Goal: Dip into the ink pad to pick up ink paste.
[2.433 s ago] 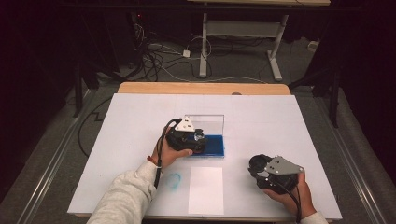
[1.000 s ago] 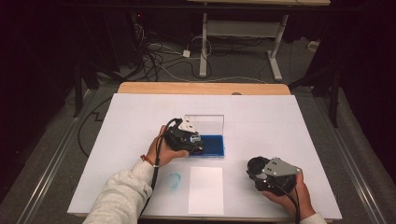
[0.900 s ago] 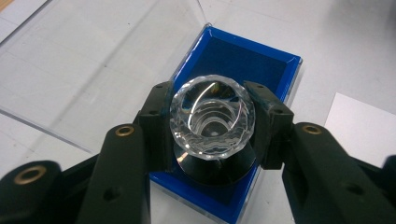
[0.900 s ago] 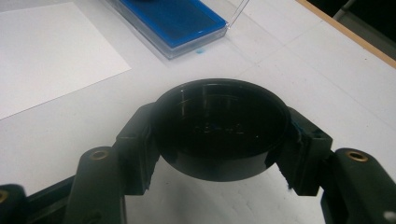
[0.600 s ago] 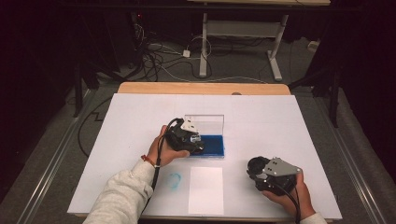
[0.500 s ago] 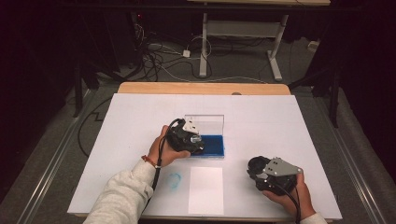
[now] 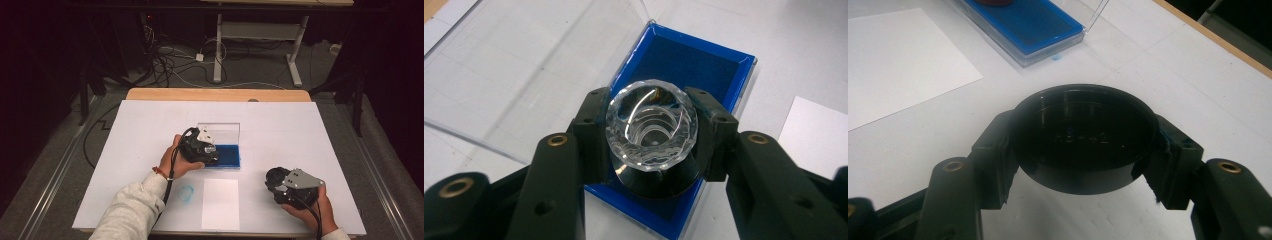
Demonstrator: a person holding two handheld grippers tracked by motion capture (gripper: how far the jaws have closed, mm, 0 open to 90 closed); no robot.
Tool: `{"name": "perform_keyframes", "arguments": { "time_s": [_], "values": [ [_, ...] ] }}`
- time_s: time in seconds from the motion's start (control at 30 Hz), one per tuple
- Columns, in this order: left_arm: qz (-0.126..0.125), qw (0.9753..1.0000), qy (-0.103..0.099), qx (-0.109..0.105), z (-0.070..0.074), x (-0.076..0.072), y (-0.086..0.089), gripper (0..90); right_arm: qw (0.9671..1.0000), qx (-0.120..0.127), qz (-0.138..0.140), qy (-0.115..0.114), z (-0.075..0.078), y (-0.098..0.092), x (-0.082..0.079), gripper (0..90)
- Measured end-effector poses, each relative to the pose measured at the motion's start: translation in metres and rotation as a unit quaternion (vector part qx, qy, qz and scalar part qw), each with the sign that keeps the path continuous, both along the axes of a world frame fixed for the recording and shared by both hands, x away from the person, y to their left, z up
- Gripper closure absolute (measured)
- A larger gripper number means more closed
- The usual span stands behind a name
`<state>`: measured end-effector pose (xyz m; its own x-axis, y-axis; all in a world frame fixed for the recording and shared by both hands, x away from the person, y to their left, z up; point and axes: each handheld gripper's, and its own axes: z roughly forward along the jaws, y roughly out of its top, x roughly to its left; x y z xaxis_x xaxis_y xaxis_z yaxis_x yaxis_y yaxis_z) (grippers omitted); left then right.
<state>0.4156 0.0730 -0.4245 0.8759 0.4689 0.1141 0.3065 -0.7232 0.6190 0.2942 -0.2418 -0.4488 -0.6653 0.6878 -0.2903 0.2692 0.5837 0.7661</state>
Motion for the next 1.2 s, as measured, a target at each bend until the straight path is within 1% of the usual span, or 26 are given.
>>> {"name": "perform_keyframes", "arguments": {
  "time_s": [0.03, 0.07, 0.1, 0.17, 0.2, 0.27, 0.3, 0.37, 0.43, 0.47, 0.57, 0.67, 0.73, 0.8, 0.93, 1.1, 1.2],
  "values": [
    [-0.001, 1.0000, 0.001, 0.004, 0.002, 0.001, -0.002, 54.9, 1.0000, 0.000, 0.001, -0.001, 0.000, 0.000, 0.000, 38.7],
    [-0.003, 1.0000, 0.003, 0.002, 0.004, 0.001, -0.004, 55.0, 1.0000, 0.001, 0.000, -0.002, 0.001, 0.000, 0.000, 38.7],
    [-0.006, 1.0000, 0.003, -0.004, 0.008, 0.002, -0.005, 55.0, 1.0000, 0.001, -0.001, -0.002, 0.001, 0.000, 0.000, 38.7],
    [-0.007, 0.9998, -0.007, -0.016, 0.019, 0.003, -0.008, 55.0, 1.0000, 0.001, -0.001, -0.004, 0.002, -0.001, 0.000, 38.7],
    [-0.007, 0.9995, -0.014, -0.026, 0.025, 0.004, -0.009, 55.0, 1.0000, 0.001, -0.001, -0.005, 0.002, -0.001, 0.000, 38.7],
    [-0.010, 0.9990, -0.020, -0.038, 0.036, 0.005, -0.012, 54.9, 1.0000, 0.003, -0.002, -0.006, 0.002, -0.002, 0.000, 38.7],
    [-0.014, 0.9988, -0.023, -0.042, 0.039, 0.006, -0.014, 54.9, 1.0000, 0.003, -0.002, -0.006, 0.002, -0.002, 0.000, 38.7],
    [-0.024, 0.9986, -0.021, -0.042, 0.042, 0.008, -0.019, 55.0, 1.0000, 0.003, -0.003, -0.007, 0.002, -0.002, 0.000, 38.7],
    [-0.026, 0.9985, -0.021, -0.043, 0.042, 0.010, -0.024, 54.9, 0.9999, 0.005, -0.004, -0.010, 0.002, -0.003, 0.000, 38.7],
    [-0.028, 0.9983, -0.017, -0.049, 0.040, 0.011, -0.025, 54.9, 0.9999, 0.005, -0.005, -0.011, 0.002, -0.004, 0.000, 38.7],
    [-0.029, 0.9980, -0.012, -0.055, 0.036, 0.014, -0.029, 54.9, 0.9999, 0.005, -0.006, -0.011, 0.003, -0.005, 0.000, 38.7],
    [-0.032, 0.9977, -0.009, -0.059, 0.033, 0.014, -0.031, 54.9, 0.9999, 0.004, -0.006, -0.009, 0.002, -0.004, 0.000, 38.7],
    [-0.035, 0.9974, -0.010, -0.062, 0.031, 0.013, -0.033, 54.9, 1.0000, 0.001, -0.004, -0.007, 0.001, -0.003, 0.000, 38.7],
    [-0.034, 0.9975, -0.011, -0.061, 0.028, 0.013, -0.034, 54.9, 1.0000, 0.001, -0.004, -0.006, 0.001, -0.003, 0.001, 38.6],
    [-0.031, 0.9980, -0.004, -0.054, 0.017, 0.015, -0.037, 54.9, 1.0000, -0.002, -0.002, -0.003, 0.000, -0.002, 0.001, 38.6],
    [-0.034, 0.9979, 0.010, -0.054, 0.005, 0.018, -0.040, 54.9, 1.0000, -0.003, -0.001, -0.002, -0.001, -0.002, 0.001, 38.6],
    [-0.036, 0.9979, 0.008, -0.053, 0.003, 0.017, -0.042, 54.9, 1.0000, -0.004, 0.000, 0.000, -0.001, -0.003, 0.001, 38.6]
  ]
}}
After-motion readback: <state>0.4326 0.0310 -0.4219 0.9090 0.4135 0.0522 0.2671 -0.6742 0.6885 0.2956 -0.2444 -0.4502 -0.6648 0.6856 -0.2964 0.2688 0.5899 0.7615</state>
